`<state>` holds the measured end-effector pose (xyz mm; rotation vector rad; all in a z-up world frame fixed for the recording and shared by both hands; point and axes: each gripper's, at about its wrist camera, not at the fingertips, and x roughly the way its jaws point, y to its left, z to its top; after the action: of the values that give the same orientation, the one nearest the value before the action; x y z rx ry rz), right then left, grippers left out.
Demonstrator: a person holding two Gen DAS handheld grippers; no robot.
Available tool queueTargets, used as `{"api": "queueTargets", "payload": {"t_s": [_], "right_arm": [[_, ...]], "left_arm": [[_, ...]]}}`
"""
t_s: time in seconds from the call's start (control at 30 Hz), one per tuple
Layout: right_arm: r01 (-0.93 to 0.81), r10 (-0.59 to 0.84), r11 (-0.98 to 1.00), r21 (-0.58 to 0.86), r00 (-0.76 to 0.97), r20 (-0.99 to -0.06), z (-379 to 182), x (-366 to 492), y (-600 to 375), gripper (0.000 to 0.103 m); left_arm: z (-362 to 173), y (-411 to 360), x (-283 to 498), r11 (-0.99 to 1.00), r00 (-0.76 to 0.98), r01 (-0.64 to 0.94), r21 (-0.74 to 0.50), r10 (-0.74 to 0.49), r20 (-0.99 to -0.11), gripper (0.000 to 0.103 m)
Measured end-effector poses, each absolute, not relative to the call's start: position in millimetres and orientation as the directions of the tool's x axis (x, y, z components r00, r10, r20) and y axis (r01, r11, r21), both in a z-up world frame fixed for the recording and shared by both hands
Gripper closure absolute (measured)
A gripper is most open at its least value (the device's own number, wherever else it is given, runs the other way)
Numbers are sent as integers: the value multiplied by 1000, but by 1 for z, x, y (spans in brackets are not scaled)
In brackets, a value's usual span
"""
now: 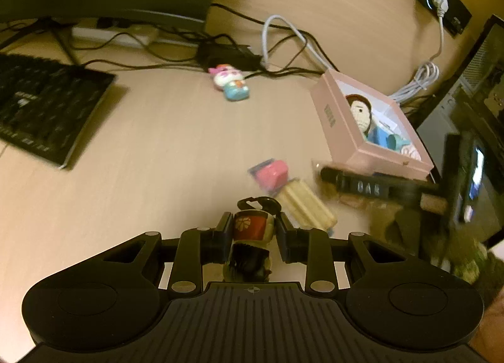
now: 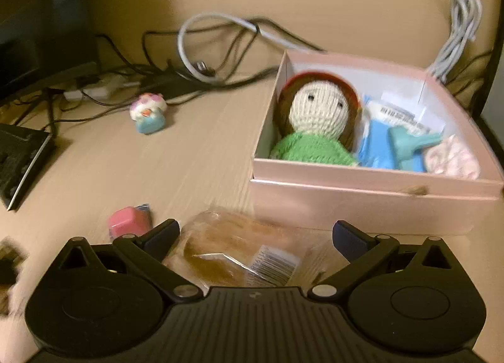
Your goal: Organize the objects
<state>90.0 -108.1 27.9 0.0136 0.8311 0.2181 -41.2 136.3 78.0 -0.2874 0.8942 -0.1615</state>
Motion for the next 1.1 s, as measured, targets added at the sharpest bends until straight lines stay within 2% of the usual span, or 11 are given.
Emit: {"api": "queueTargets", "payload": {"t_s": [0.13,0.43,0.67,0.87,0.93,1.1], "right_arm": [[-199,209,975,102,649,-732,32,89,-107,7],[-270,223,961,62,623,-750,34,60,-112,7],[-336,107,925,-177,678,-727,44,16,-140,6],[-267,-26,911,-314,722,-691,52,-4,-174,5],[-247,2,938,-244,707,-707,62,-6,-188,3],[-131,164,986,103,657,-736,81,2,-214,0]], "left_arm": [[76,153,-56,950,614,-19,-313,-236,-753,71],[68,152,-51,936,591,22,-352,-296,-751,71],[66,130,-37,919,574,98,-381,-365,-733,71],[62,104,-27,906,549,147,-398,-409,-729,71],[62,97,-26,901,543,159,-403,-421,-727,71],[62,88,-25,903,535,158,-400,-419,-734,71]]}}
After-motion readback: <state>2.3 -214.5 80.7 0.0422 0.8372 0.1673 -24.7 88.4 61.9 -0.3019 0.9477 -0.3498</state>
